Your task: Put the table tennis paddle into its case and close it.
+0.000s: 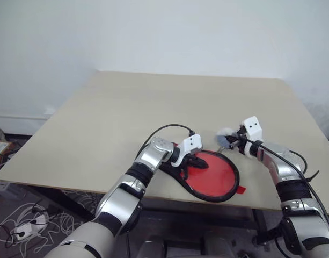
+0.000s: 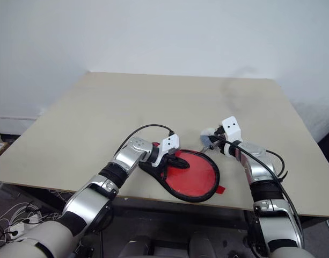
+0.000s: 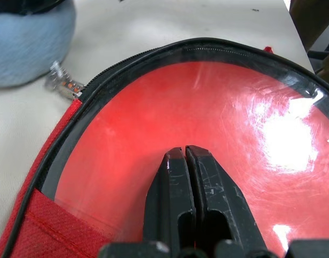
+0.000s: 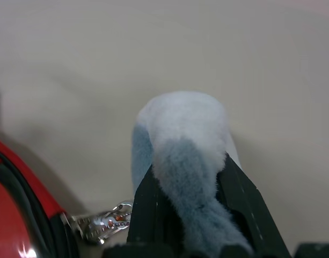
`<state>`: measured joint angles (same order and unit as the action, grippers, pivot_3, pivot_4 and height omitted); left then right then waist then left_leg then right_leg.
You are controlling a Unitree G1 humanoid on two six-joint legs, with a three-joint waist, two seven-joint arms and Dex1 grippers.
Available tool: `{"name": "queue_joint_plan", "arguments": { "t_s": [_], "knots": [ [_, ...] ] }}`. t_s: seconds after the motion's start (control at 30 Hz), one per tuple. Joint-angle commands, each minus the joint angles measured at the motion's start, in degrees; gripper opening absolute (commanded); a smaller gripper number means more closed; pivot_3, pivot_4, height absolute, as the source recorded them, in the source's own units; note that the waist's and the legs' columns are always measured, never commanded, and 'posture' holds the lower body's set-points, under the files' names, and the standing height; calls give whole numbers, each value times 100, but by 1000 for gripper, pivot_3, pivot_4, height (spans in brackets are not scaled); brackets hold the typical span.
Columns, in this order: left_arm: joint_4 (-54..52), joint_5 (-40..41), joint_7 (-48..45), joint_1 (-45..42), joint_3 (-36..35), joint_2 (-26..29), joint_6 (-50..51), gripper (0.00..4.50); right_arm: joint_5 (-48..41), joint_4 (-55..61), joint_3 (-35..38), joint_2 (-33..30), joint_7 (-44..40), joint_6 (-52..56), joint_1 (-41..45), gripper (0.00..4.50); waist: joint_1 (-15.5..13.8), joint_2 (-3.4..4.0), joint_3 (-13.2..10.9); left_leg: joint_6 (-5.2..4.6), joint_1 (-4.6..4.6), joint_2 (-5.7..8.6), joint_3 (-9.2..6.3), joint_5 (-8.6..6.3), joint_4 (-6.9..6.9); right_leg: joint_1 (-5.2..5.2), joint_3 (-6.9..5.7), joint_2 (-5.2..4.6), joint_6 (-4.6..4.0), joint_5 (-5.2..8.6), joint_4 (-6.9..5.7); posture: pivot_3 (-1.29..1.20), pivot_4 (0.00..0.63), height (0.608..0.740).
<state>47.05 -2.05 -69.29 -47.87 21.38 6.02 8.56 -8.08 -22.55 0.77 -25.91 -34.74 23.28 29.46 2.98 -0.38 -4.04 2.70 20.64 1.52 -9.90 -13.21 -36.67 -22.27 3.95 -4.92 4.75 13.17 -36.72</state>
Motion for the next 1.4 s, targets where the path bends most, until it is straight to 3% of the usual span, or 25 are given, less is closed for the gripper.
{"name": "queue_joint_plan", "arguments": {
  "t_s": [0.03, 0.5, 1.4],
  "knots": [
    [151, -238, 22, -47, 145, 75, 79, 0, -28, 390, 197, -146, 116, 85, -108, 246, 1, 0, 0, 0, 0, 0, 0, 0, 0, 0, 0, 0, 0, 0, 0, 0, 0, 740],
    [236, -271, 53, 3, 170, 63, 58, 0, -232, 1149, 467, -282, 131, 328, -533, 246, 0, 0, 0, -2, 0, -1, 1, 1, -3, 2, 0, 0, 0, 0, 0, 0, 0, 740],
    [311, -309, 139, -40, 176, 36, 0, 0, -374, 1644, 838, -1429, -381, 178, -1422, 246, -34, -5, -2, -3, 6, 0, 4, 2, -12, 3, -2, -1, -1, 3, 4, 0, 0, 740]
  ]
}}
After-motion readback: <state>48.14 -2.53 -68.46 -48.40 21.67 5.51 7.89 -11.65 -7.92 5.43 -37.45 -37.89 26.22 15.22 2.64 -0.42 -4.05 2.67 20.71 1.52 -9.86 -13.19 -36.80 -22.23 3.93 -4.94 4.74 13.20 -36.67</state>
